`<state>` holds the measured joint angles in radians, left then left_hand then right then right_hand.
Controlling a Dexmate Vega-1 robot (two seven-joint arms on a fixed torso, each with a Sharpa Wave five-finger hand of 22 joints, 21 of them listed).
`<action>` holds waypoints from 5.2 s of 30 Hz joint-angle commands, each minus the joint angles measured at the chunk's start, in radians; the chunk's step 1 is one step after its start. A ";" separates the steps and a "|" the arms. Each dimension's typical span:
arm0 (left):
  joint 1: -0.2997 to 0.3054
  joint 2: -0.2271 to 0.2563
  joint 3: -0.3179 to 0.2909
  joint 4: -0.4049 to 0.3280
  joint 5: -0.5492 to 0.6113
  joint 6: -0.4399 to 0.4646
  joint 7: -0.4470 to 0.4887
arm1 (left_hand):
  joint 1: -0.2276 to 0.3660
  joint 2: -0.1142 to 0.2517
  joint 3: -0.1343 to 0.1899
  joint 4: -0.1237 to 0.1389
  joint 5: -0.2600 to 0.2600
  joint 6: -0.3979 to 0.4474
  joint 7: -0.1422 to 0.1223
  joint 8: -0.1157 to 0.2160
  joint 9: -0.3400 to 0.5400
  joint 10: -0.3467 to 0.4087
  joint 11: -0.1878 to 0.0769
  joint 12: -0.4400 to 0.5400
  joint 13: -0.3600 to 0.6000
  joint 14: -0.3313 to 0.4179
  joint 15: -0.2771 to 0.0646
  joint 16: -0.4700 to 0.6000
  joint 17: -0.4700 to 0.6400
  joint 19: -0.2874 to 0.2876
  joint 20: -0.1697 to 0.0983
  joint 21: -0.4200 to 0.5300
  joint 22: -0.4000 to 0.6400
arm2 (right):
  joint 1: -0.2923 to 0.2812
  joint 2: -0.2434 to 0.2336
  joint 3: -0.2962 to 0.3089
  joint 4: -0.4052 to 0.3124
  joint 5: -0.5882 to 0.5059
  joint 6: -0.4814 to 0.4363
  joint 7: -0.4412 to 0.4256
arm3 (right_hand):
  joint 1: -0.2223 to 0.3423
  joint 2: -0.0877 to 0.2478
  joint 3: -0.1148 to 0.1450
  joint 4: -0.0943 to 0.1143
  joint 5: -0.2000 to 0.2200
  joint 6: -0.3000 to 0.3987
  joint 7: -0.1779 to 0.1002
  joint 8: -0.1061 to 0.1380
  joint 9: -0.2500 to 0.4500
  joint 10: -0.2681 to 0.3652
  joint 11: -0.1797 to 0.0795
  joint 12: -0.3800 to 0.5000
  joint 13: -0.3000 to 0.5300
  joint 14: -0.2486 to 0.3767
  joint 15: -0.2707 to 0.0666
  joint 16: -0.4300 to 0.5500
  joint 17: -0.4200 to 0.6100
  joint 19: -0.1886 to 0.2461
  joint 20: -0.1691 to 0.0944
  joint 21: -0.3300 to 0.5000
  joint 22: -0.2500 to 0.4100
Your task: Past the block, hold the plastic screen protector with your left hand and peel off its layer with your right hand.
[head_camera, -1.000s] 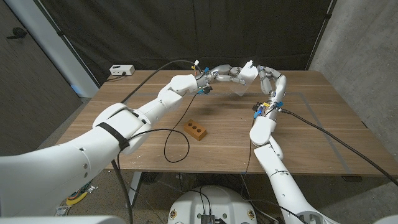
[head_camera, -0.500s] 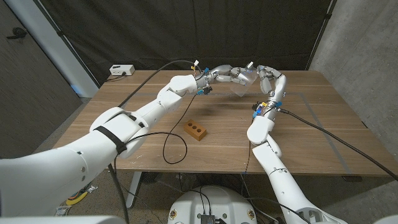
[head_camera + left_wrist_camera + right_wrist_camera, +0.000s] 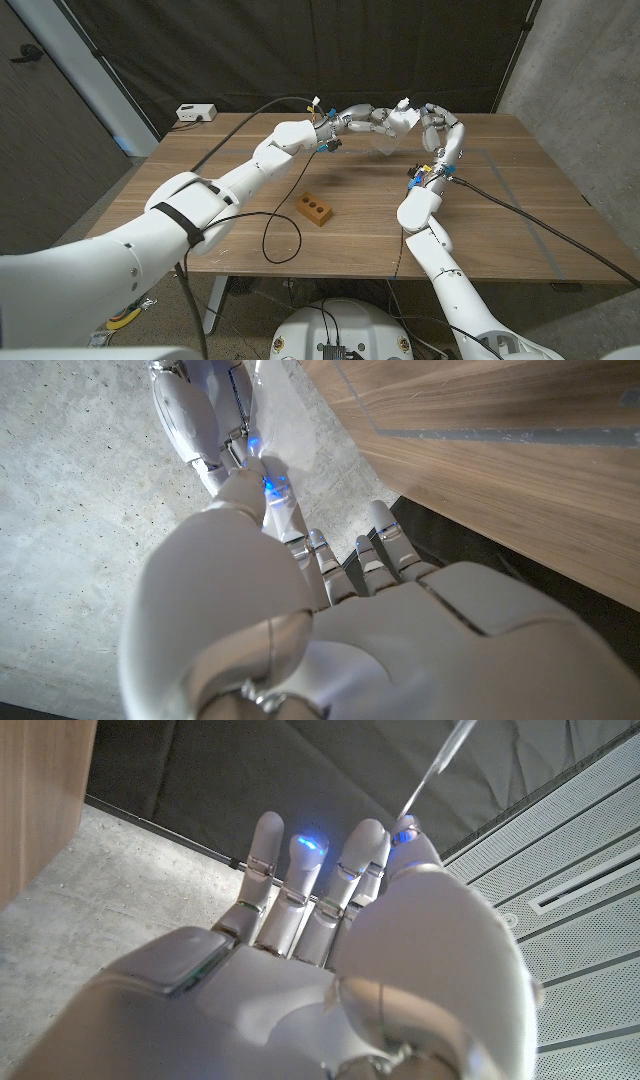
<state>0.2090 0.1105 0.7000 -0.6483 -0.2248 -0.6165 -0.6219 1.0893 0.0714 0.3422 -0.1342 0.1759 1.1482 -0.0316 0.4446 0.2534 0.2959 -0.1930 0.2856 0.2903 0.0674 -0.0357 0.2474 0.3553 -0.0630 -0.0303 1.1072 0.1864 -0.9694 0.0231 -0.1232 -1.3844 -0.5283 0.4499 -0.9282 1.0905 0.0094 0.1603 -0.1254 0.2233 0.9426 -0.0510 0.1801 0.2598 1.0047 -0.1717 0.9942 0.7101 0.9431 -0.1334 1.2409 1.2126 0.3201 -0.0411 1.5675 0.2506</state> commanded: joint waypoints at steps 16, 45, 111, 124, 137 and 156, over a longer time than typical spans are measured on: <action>-0.050 -0.051 -0.008 0.139 -0.005 -0.042 -0.014 | -0.001 0.004 0.002 -0.002 -0.003 0.007 -0.005 0.007 0.004 -0.001 0.001 0.009 0.003 0.003 -0.053 -0.004 0.004 -0.009 -0.002 0.007 0.001 | 0.022 -0.019 -0.016 0.037 -0.019 0.027 -0.061 | -0.036 0.042 0.003 0.007 -0.003 0.193 -0.014 0.081 -0.001 0.084 0.001 0.069 0.047 0.044 -0.085 0.021 0.020 -0.002 -0.054 0.000 -0.005; -0.074 -0.067 -0.001 0.189 0.016 -0.043 0.001 | 0.003 0.004 0.004 -0.004 -0.003 0.007 0.002 0.008 0.004 -0.003 0.000 0.012 0.004 0.003 -0.052 -0.006 0.009 -0.010 -0.002 0.011 0.001 | 0.019 -0.035 -0.028 0.026 0.016 0.039 0.036 | -0.122 0.032 -0.025 0.034 -0.009 0.148 -0.001 0.043 -0.018 0.057 0.003 0.053 0.033 0.019 -0.084 0.031 0.018 -0.033 -0.037 -0.003 -0.005; -0.108 -0.099 -0.005 0.262 -0.009 -0.004 -0.017 | 0.003 0.003 0.004 -0.003 -0.003 0.012 0.000 0.010 0.004 -0.006 0.000 0.018 0.004 0.002 -0.052 -0.009 0.017 -0.013 -0.003 0.021 0.000 | 0.060 0.062 0.057 0.103 -0.473 -0.096 -0.189 | 0.090 0.006 0.049 -0.043 -0.010 0.314 -0.036 0.092 -0.043 0.124 -0.022 0.163 0.137 0.052 -0.084 0.066 0.019 -0.004 -0.103 0.009 0.013; -0.107 -0.097 -0.014 0.263 -0.024 -0.006 -0.036 | 0.004 0.002 0.005 -0.004 -0.003 0.012 0.004 0.010 0.004 -0.006 0.001 0.019 0.004 0.003 -0.051 -0.010 0.018 -0.013 -0.003 0.022 0.000 | 0.075 0.069 0.061 0.146 -0.662 -0.155 -0.189 | 0.094 -0.003 0.057 -0.037 -0.025 0.332 -0.038 0.079 -0.056 0.124 -0.024 0.170 0.160 0.047 -0.084 0.067 0.018 -0.007 -0.111 0.009 0.022; -0.107 -0.093 -0.017 0.262 -0.025 -0.012 -0.047 | 0.005 0.003 0.006 -0.004 -0.004 0.011 0.004 0.011 0.006 -0.007 -0.001 0.019 0.004 0.001 -0.050 -0.011 0.019 -0.014 -0.002 0.024 0.000 | 0.074 0.112 0.115 0.165 -0.810 -0.176 -0.189 | 0.098 -0.014 0.070 -0.036 -0.037 0.347 -0.034 0.067 -0.060 0.125 -0.021 0.167 0.169 0.046 -0.084 0.068 0.017 -0.006 -0.114 0.009 0.031; -0.116 -0.098 -0.015 0.271 -0.028 0.015 -0.046 | 0.005 0.002 0.007 -0.004 -0.004 0.013 0.005 0.011 0.005 -0.008 0.000 0.020 0.004 0.003 -0.051 -0.011 0.021 -0.015 -0.003 0.026 0.000 | 0.084 0.099 0.105 0.211 -0.983 -0.327 -0.189 | 0.097 -0.029 0.083 -0.036 -0.042 0.363 -0.029 0.055 -0.061 0.135 -0.022 0.171 0.187 0.055 -0.084 0.071 0.018 0.000 -0.119 0.008 0.038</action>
<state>0.0988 0.0170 0.6849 -0.3821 -0.2474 -0.6207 -0.6686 1.0893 0.0713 0.3452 -0.1372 0.1763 1.1523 -0.0242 0.4509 0.2552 0.2890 -0.1930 0.2991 0.2900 0.0674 -0.0357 0.2436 0.3738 -0.0684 -0.0356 1.1288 0.1865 -0.8955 0.1534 0.0143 -1.2093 -1.4313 0.2255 -1.1197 1.1852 -0.0066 0.2350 -0.1612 0.1817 1.2758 -0.0712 0.2338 0.1972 1.1358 -0.1915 1.1650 0.8965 0.9884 -0.1530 1.3054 1.2294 0.3171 -0.0429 1.5715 0.2859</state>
